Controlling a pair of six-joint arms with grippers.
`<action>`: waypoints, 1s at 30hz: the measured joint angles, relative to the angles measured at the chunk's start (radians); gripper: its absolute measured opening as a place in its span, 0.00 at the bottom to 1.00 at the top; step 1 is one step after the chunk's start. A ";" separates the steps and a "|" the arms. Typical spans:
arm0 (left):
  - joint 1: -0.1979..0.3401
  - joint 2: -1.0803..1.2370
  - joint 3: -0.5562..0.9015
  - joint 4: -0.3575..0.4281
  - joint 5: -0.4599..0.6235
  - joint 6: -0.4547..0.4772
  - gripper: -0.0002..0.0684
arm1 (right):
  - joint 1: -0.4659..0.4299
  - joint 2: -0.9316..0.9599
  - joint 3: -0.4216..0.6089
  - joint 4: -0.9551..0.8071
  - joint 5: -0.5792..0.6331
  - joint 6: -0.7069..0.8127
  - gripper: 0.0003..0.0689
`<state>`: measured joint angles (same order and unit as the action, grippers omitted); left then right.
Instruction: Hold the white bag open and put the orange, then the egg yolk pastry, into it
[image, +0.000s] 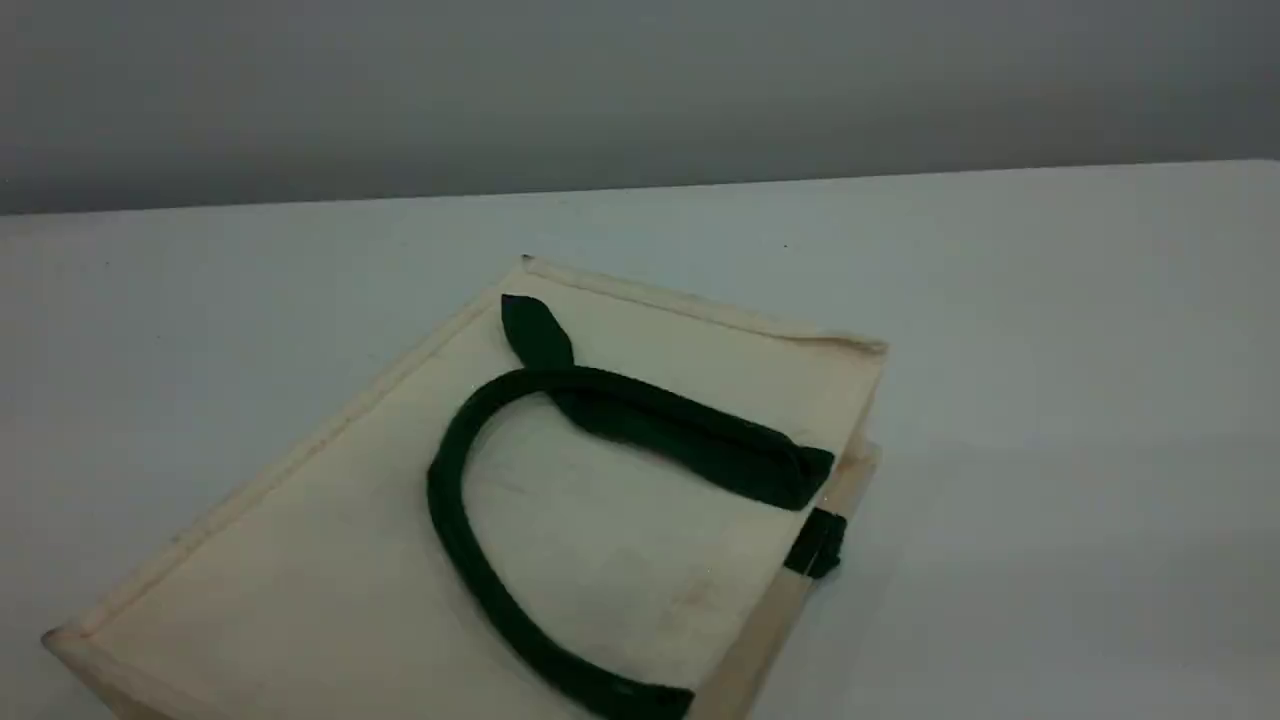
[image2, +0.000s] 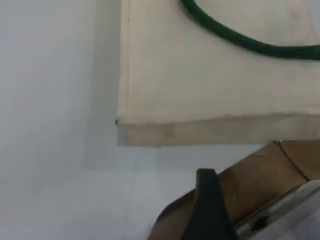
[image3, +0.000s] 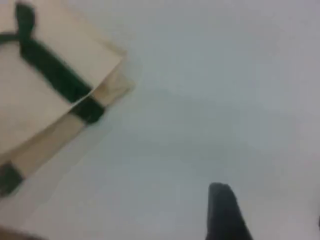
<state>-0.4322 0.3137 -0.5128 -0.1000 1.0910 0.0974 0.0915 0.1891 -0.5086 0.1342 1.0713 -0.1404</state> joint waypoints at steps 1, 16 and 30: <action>0.000 0.000 0.000 0.000 0.000 0.000 0.69 | -0.031 -0.025 0.000 0.000 0.000 0.000 0.52; 0.086 -0.043 0.000 -0.007 0.003 -0.001 0.69 | -0.168 -0.190 0.000 0.004 0.002 -0.001 0.51; 0.412 -0.269 0.000 -0.006 0.004 -0.002 0.69 | -0.171 -0.189 0.000 0.007 -0.001 0.000 0.51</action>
<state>-0.0205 0.0445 -0.5128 -0.1062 1.0951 0.0954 -0.0791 0.0000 -0.5086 0.1409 1.0707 -0.1404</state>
